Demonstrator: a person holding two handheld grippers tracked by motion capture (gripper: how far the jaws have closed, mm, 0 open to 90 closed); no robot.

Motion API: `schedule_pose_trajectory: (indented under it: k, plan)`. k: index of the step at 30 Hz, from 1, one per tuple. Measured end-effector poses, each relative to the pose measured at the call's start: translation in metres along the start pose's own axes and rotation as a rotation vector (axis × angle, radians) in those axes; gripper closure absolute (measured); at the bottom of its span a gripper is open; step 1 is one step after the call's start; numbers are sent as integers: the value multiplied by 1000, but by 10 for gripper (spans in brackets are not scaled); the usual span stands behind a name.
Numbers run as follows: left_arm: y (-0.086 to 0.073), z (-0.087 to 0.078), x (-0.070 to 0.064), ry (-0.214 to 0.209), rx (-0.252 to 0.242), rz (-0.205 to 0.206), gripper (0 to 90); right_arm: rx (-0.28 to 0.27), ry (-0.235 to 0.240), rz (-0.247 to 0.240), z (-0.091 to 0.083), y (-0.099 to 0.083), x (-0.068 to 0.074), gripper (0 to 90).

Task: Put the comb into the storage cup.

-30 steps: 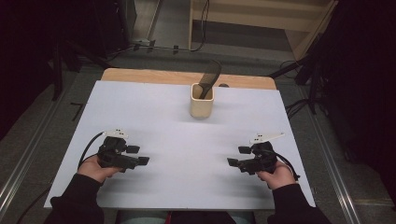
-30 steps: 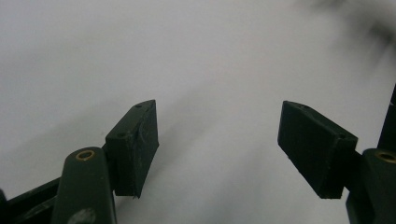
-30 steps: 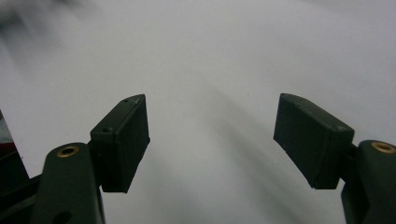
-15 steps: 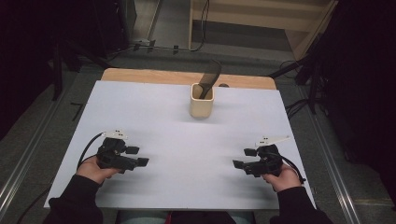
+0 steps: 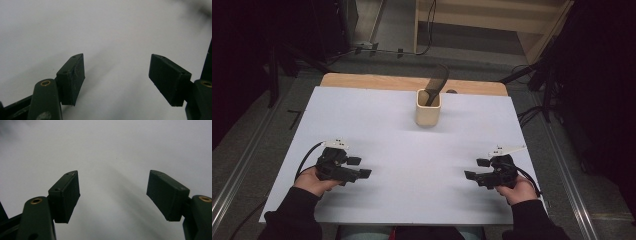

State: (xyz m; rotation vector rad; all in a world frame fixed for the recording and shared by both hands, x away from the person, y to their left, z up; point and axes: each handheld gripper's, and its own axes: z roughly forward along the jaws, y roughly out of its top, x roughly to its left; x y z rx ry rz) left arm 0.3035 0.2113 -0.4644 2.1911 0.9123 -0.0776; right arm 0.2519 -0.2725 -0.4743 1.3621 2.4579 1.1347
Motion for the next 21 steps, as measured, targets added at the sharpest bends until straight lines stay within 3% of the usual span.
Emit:
schedule_pose_trajectory:
  k: [21]
  plan:
    - [0,0,1,4,2,2,296,12,-4,-6,2,0,-1,233]
